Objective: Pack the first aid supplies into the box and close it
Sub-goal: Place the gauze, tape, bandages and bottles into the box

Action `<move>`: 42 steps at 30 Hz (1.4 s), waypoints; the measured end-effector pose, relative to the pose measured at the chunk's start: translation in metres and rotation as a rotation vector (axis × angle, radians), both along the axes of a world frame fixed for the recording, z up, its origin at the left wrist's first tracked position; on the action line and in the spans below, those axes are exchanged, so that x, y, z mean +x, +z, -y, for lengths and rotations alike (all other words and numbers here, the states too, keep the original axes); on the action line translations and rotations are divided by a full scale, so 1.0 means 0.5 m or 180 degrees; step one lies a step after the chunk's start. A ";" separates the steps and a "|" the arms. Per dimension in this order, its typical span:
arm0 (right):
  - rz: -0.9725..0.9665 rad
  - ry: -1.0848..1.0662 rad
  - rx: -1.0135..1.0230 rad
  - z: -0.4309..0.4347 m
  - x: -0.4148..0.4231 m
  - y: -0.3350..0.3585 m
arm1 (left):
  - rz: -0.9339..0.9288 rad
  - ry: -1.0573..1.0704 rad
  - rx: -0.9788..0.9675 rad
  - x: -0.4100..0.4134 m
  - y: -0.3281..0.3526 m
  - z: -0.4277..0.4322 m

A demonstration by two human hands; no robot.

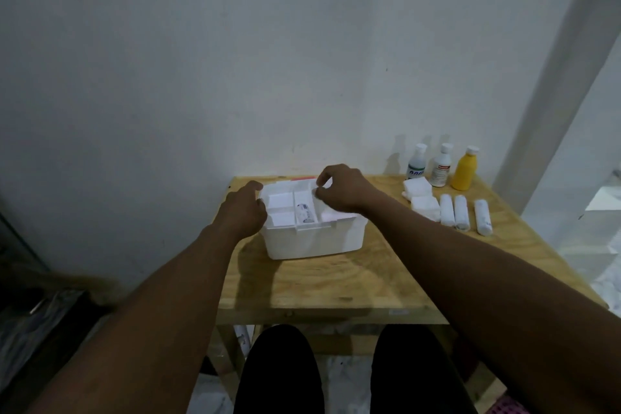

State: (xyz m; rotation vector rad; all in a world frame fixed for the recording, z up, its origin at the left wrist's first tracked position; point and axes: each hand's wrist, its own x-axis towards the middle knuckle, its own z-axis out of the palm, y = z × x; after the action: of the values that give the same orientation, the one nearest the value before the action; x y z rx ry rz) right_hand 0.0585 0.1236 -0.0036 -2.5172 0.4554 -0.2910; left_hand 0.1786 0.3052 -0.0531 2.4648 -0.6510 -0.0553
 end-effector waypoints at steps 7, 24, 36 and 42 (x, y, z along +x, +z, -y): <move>0.0352 -0.0880 0.0074 0.157 -0.072 0.018 | 0.0022 -0.0060 0.0242 0.010 0.012 0.044; -0.1057 -0.0873 0.0015 0.264 -0.262 -0.073 | 0.1073 -0.1637 0.0264 -0.189 0.065 0.307; -0.0871 -0.0675 -0.0016 0.292 -0.297 -0.149 | 0.0900 -0.2295 0.1440 -0.280 0.021 0.454; -0.0965 -0.0760 0.0002 0.341 -0.325 -0.141 | 0.0859 -0.2154 0.1636 -0.284 -0.009 0.486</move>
State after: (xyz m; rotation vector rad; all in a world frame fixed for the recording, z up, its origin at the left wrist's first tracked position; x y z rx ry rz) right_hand -0.1042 -0.0471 -0.0742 -2.5154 0.8780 0.0050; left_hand 0.0364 0.0621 -0.0576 2.6152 -1.7522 -0.1705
